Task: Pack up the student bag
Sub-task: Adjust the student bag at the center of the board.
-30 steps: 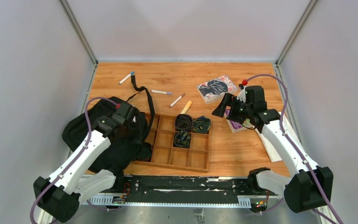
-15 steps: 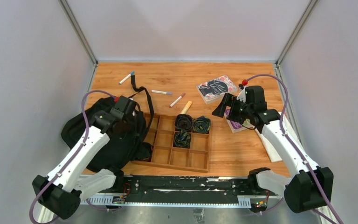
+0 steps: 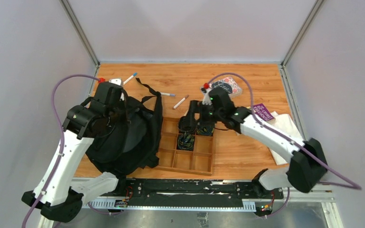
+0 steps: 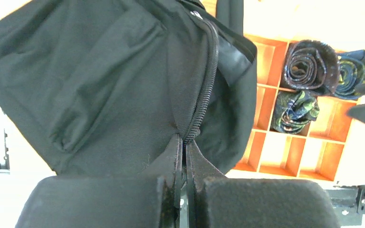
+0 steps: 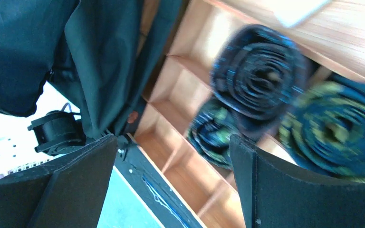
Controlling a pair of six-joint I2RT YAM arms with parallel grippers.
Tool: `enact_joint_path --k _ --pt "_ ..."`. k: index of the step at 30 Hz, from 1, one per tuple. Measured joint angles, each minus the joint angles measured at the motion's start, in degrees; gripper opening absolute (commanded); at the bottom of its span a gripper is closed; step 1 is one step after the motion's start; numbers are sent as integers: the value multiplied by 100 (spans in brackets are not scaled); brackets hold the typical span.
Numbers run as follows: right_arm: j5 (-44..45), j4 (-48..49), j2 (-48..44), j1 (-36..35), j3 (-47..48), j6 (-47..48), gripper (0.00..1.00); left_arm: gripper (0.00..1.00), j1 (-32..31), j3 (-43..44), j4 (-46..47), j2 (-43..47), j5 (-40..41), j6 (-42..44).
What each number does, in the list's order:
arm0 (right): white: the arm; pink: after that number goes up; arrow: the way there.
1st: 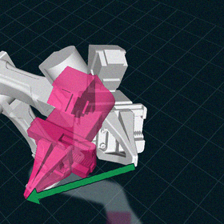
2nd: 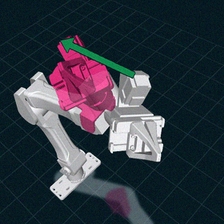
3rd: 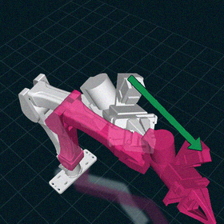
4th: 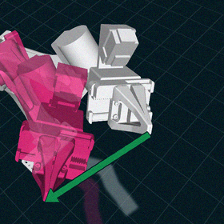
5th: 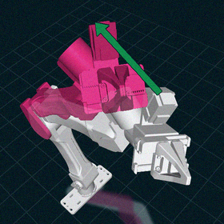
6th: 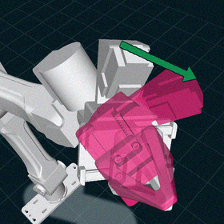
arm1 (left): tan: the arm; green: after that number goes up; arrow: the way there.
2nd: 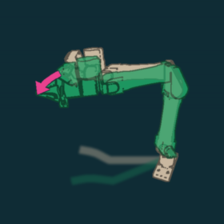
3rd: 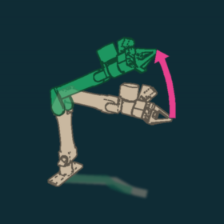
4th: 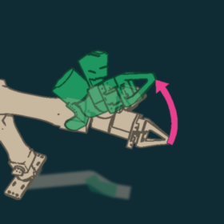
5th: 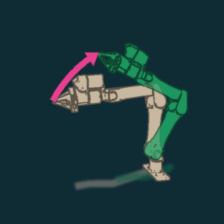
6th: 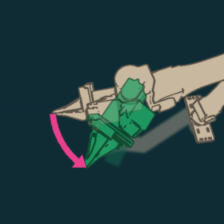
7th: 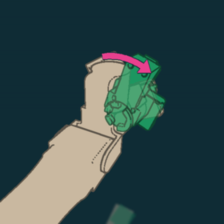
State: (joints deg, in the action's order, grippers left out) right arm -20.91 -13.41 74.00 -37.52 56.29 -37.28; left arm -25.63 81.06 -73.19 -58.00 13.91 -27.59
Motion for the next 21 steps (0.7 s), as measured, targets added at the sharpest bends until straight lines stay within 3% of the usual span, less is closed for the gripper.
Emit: enact_joint_path --k 9,21 --pt "-195 846 1937 -1222 997 -446 91 0 0 575 -249 -127 402 24" --pt "-153 1038 2050 -1615 1049 -549 89 0 0 931 -323 -326 782 15"
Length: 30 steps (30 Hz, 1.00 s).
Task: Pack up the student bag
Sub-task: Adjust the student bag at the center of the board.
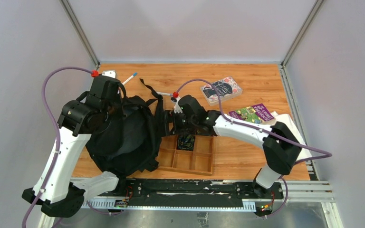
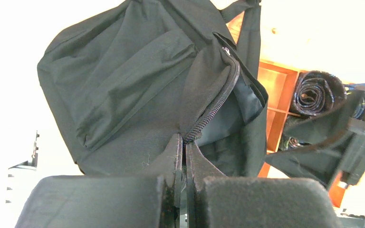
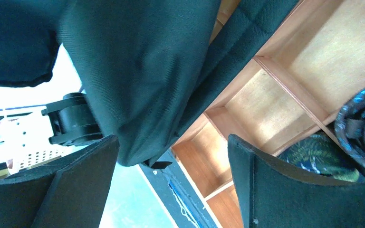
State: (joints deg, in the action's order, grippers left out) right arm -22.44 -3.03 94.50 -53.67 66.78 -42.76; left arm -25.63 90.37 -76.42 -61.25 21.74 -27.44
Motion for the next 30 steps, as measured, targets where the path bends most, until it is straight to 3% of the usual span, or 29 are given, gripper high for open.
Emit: enact_joint_path --k 8,14,16,20,21,30 --pt "610 433 -1025 -162 -361 39 94 0 0 177 -11 -122 160 -20" --pt "586 734 -455 -542 -212 50 91 0 0 271 -26 -175 192 -20" --pt "562 719 -101 -634 -125 61 77 0 0 273 -26 -179 208 -20" --pt "549 494 282 -708 -103 149 5 0 0 273 -26 -175 278 -17" --pt "555 452 293 -708 -98 221 0 0 0 273 -28 -170 286 -13" --pt "291 -278 273 -525 551 1128 0 0 0 -149 131 -7 -42 247"
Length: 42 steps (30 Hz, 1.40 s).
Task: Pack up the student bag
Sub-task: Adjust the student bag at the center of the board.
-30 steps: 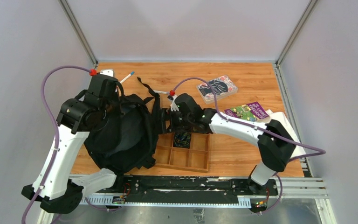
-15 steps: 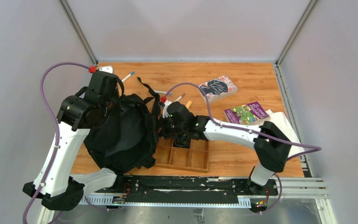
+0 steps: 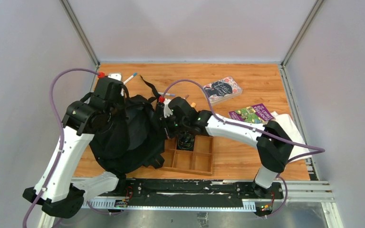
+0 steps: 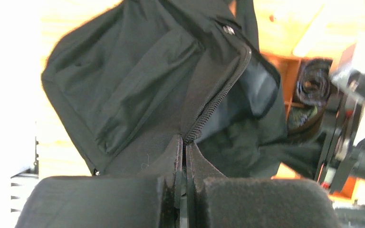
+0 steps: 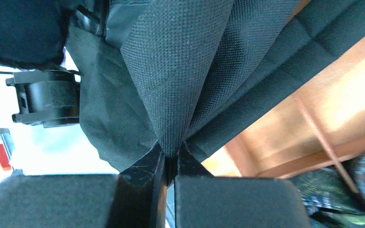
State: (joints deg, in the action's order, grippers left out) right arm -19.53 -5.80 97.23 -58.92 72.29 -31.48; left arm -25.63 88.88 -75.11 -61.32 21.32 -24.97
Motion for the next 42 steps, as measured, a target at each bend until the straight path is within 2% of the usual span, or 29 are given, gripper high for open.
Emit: enact_joint_path --k 4,5,7,9,11,14,21,26,29,31,34,36,39,42 --pt "-608 -577 74 494 291 647 0 0 0 -538 162 -70 -529 195" --pt "-855 -822 181 680 527 804 0 7 0 -704 236 -149 -608 232" --pt "-1217 -1193 437 957 981 1062 0 36 0 -929 376 -267 -680 280" --pt "-1497 -1453 673 1154 1281 1290 0 72 0 -1163 544 -317 -789 363" --pt "-1661 -1663 817 1257 1331 1449 0 88 0 -1333 680 -282 -874 446" --pt "-1746 -1904 916 1272 1331 1565 0 99 0 -1530 846 -243 -992 479" --pt "-1856 -1998 922 1340 1331 1587 3 100 -24 -1921 1344 -63 -1878 503" --pt "-1862 -2020 922 1381 1327 1578 2 100 -81 -2677 2011 787 -2570 247" --pt "-1862 -2028 922 1390 1325 1552 6 100 -278 -3084 2308 1228 -2632 -37" --pt "-1864 -2031 922 1394 1325 1530 8 100 -393 -3202 2417 1388 -2428 -267" --pt "-1902 -2028 922 1394 1314 1502 11 100 -774 -3362 2562 1617 -1633 -883" --pt "-1904 -2022 916 1394 1281 1491 12 100 -1440 -3399 2573 1735 -870 -1296" --pt "-1928 -2015 903 1397 1220 1473 12 100 -2124 -3373 2570 1707 -133 -1604" --pt "-1954 -1982 890 1405 1158 1458 13 100 -2260 -3307 2568 1563 302 -1816"
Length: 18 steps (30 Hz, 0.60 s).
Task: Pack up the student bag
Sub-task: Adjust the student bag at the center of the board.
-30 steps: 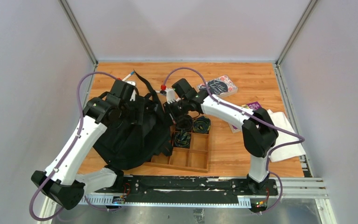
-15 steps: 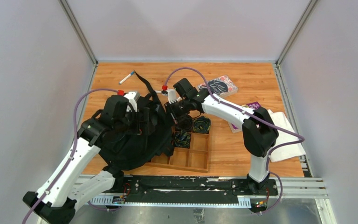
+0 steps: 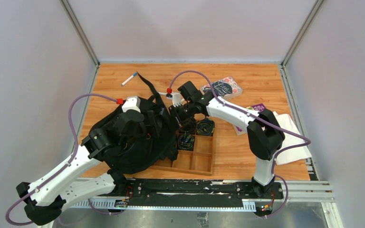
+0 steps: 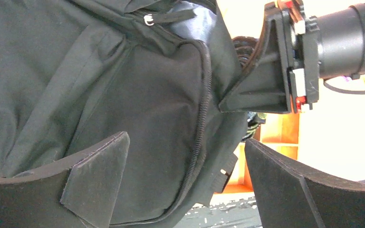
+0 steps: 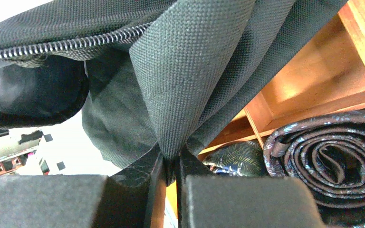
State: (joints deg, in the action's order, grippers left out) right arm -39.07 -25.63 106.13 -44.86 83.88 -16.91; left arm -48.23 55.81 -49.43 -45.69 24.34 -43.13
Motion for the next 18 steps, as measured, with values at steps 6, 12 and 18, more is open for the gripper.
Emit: enact_joint_path --k 6,12,18 --pt "9 42 -57 2 -197 -44 13 100 -284 17 -114 -125 435 -221" --pt "9 55 -57 7 -214 -48 13 100 -1154 365 -496 -678 1086 -374" --pt "11 57 -59 13 -219 -55 14 100 -1580 328 -625 -739 1580 -623"
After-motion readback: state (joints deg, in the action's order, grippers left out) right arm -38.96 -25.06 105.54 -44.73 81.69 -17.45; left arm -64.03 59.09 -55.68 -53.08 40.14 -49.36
